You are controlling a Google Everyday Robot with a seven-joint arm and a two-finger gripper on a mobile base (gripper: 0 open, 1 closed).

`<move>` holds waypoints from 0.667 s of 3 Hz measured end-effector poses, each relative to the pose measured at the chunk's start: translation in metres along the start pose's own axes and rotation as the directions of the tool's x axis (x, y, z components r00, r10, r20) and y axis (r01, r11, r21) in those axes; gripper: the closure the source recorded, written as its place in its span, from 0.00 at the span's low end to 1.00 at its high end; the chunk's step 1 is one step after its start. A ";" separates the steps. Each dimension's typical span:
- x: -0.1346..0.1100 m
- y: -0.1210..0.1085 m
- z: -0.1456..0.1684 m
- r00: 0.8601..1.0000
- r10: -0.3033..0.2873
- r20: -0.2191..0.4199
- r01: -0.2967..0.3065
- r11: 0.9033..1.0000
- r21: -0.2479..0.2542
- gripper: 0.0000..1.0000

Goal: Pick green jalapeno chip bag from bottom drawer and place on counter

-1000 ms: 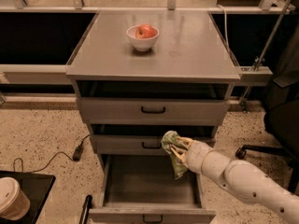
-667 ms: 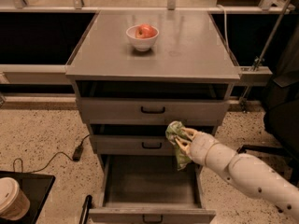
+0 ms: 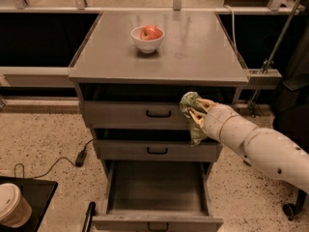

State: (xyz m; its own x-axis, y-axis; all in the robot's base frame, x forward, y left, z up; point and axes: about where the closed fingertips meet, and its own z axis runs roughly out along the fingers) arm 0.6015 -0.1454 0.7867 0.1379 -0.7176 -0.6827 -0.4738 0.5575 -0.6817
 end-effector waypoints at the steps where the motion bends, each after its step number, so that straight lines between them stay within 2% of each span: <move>1: 0.000 0.000 0.000 1.000 0.000 0.000 0.000 1.000 0.000 1.00; 2: -0.013 -0.016 0.000 1.000 -0.028 0.002 0.028 0.999 0.043 1.00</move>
Offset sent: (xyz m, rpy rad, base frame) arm 0.0128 -0.0026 0.0450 -0.0418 -0.1028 -0.0526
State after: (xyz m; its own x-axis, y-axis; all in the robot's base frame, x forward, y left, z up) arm 0.6074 -0.1450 0.8060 0.1529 -0.7320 -0.6639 -0.4323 0.5545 -0.7111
